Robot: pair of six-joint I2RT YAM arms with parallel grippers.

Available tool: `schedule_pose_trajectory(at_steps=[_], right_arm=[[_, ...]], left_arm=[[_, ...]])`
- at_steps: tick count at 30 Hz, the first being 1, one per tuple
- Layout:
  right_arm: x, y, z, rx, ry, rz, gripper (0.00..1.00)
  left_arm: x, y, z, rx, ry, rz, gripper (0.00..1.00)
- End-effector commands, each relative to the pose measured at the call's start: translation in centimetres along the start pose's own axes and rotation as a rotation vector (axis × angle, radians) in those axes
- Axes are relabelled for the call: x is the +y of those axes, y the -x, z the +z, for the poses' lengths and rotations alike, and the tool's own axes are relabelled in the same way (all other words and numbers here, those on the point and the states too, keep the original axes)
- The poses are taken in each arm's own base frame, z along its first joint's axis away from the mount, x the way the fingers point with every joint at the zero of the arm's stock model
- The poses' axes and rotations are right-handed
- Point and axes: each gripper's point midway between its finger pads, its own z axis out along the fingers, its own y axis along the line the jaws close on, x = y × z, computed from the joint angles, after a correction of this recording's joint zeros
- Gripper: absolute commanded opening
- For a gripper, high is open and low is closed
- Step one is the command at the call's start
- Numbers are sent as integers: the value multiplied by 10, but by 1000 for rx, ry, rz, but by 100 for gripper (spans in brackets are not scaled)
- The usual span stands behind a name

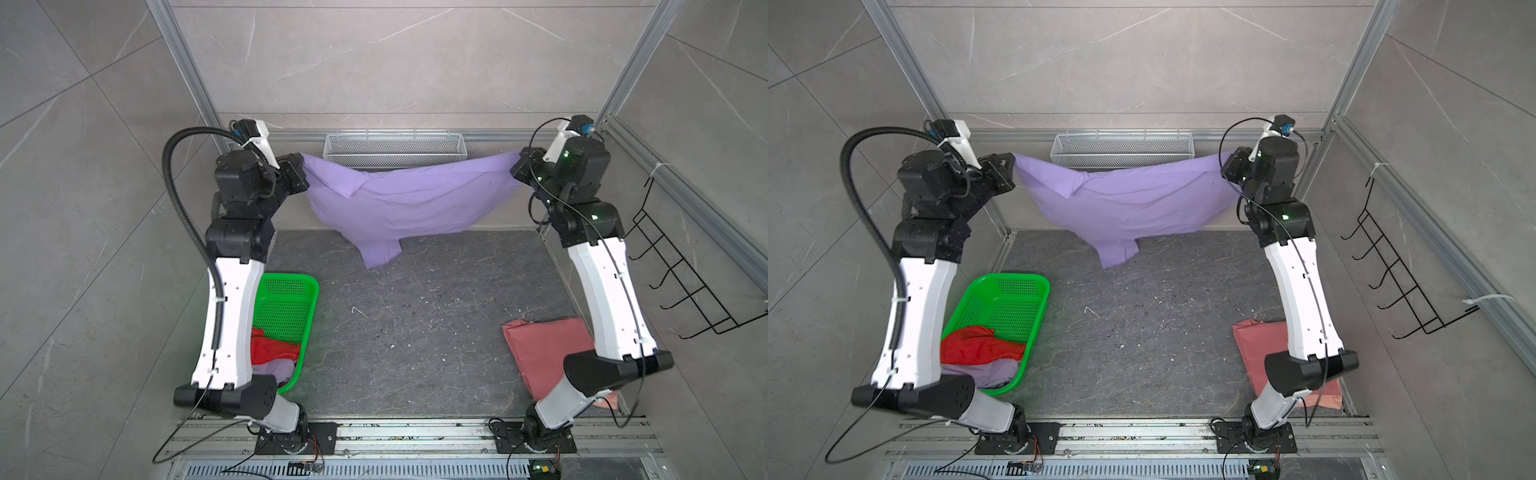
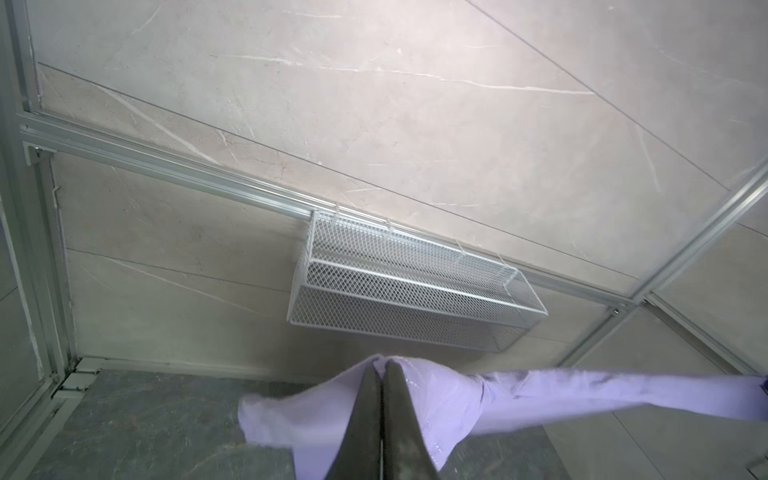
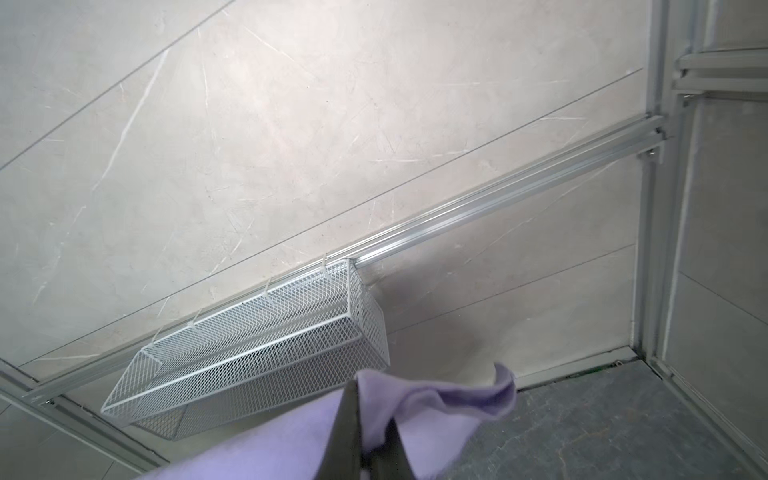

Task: Fold and stack the t-shirts
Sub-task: 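Lay the t-shirt flat on the table with both grippers and release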

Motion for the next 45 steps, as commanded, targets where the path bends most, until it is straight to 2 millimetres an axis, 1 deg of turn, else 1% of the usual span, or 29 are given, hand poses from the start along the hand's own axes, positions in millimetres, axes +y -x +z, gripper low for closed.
schedule_pose_trajectory(at_steps=[1,2,3,4,5,7,8,9,10,11,12,13,14,15,16,18,20,21,24,26,27,29,30,32,34,36,39,41,45], right_arm=[[-27,-41,-13,103,-74,-35,0],[-37,-61,-16,149,-104,-33,0],[-52,-87,-21,207,-143,-35,0],[-70,-118,-27,276,-198,-32,0],[-82,-136,-34,315,-241,-27,0],[-115,-182,-52,407,-351,-16,3],[-128,-202,-60,440,-392,-13,7],[-142,-222,-69,481,-449,4,14],[-158,-247,-80,532,-514,26,29],[-165,-259,-85,561,-542,34,38],[-172,-272,-91,593,-577,41,46],[-176,-280,-94,609,-593,48,50],[-177,-283,-93,617,-597,50,53],[-176,-283,-91,618,-593,52,54],[-172,-281,-86,617,-580,55,54],[-165,-276,-73,610,-553,56,55],[-156,-273,-59,606,-521,72,55],[-152,-275,-52,606,-500,86,55],[-135,-289,-22,599,-401,153,56],[-121,-302,2,595,-319,212,56],[-117,-308,11,600,-295,231,56],[-107,-326,34,622,-247,285,56],[-104,-331,41,633,-233,297,56],[-99,-353,56,675,-222,329,56],[-96,-373,65,719,-209,349,57],[-96,-396,70,766,-213,356,58],[-102,-426,67,828,-247,374,59],[-111,-444,62,860,-277,382,59],[-126,-475,48,931,-320,358,59]], left_arm=[[14,-28,-30,63,68,-6,0],[22,-49,-35,119,96,-29,0],[32,-75,-41,183,127,-67,0],[41,-105,-48,254,154,-115,0],[48,-132,-54,318,173,-170,0],[58,-202,-70,498,196,-285,0],[63,-232,-81,583,218,-325,0],[69,-256,-92,645,256,-354,0],[76,-278,-105,704,301,-389,4],[79,-292,-114,744,327,-410,17],[81,-299,-122,772,346,-425,36],[79,-300,-125,778,338,-432,47],[74,-295,-124,769,314,-429,57],[70,-288,-121,758,290,-421,65],[65,-281,-117,751,258,-408,69],[58,-269,-104,747,224,-380,72],[54,-263,-88,757,193,-375,72],[54,-263,-80,761,188,-379,72],[58,-274,-51,768,178,-398,72],[58,-287,-31,780,165,-401,72],[57,-292,-23,782,155,-395,73],[56,-311,-5,808,141,-389,73],[55,-319,3,813,129,-384,74],[54,-344,23,830,111,-369,75],[57,-369,40,863,124,-354,78],[64,-392,53,892,167,-338,81],[71,-424,63,924,218,-313,85],[77,-444,64,956,244,-313,87],[87,-479,55,1022,270,-316,87]])
